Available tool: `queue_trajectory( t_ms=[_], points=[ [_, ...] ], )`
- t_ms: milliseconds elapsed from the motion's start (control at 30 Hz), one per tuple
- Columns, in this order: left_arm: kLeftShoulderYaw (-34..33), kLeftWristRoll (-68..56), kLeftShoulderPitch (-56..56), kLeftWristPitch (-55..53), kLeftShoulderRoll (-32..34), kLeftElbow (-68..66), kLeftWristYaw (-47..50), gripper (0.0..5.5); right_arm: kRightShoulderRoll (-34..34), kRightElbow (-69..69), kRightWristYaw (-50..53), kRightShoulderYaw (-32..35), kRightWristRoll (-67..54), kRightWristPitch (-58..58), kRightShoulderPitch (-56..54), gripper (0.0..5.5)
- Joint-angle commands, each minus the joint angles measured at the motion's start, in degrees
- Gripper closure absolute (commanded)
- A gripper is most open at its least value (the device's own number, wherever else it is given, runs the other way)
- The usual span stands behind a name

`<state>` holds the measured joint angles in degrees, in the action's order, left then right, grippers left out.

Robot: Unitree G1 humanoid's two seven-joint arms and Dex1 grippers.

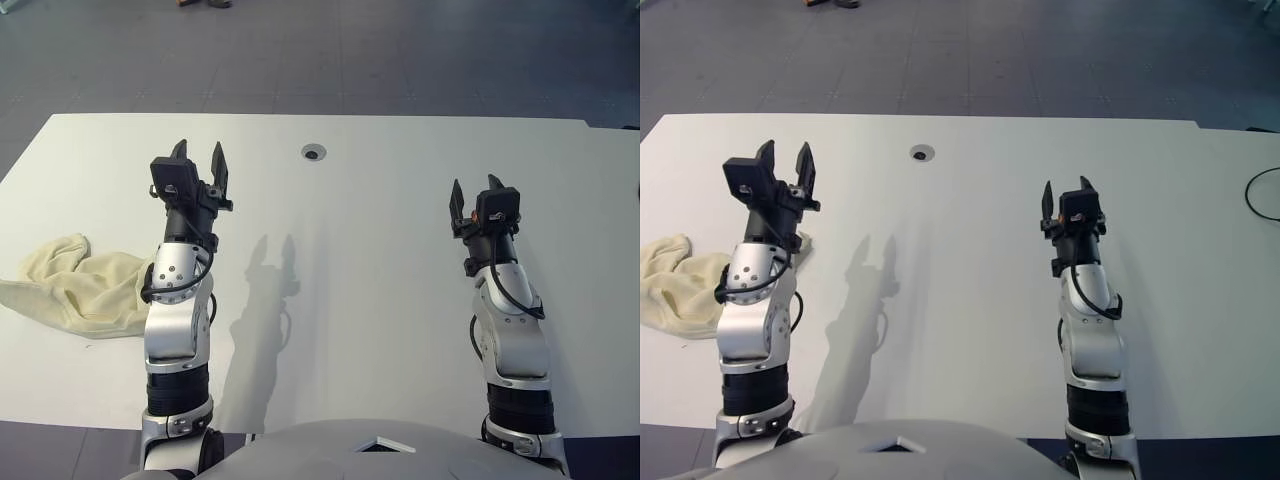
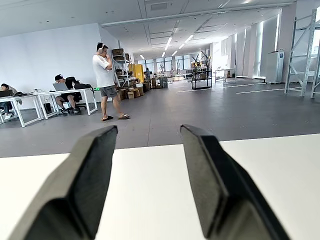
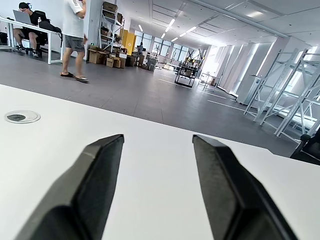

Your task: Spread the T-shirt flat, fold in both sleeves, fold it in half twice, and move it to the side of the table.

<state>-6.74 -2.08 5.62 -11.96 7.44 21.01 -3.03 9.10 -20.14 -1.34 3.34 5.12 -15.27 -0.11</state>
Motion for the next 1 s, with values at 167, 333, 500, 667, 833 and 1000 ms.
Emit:
queue_trajectory(
  t_ms=[167,333,500,667,833,1000],
  points=[
    [2.36,3.01,-3.36,0.98,-0.66,1.85,1.62,4.49,1.11,1.59,-1.81,0.08,-0.54,-0.28,-2.37,4.35],
    [3.30,5.02,-4.50,2.20,-0.09,1.87,2.04,5.25,1.51,2.02,-2.58,0.27,-0.63,-0.06,-2.94,5.08],
    [3.27,5.12,-4.41,2.13,0.67,1.35,1.25,5.20,0.40,0.87,-1.86,-0.22,-0.35,0.15,-0.89,5.50],
    [3.51,5.13,-4.00,2.64,1.67,0.48,-0.16,4.31,-0.43,0.78,-1.11,-0.74,0.10,1.12,0.47,4.71],
    [-1.18,4.51,-7.60,2.81,4.50,2.07,-1.26,3.46,-0.46,0.04,-1.01,-0.71,-0.16,0.98,1.17,3.89],
    [-9.74,3.47,-12.42,4.54,10.92,1.70,-4.24,2.67,-0.43,-1.47,-1.53,-1.09,-0.38,0.46,3.09,3.13]
  ],
)
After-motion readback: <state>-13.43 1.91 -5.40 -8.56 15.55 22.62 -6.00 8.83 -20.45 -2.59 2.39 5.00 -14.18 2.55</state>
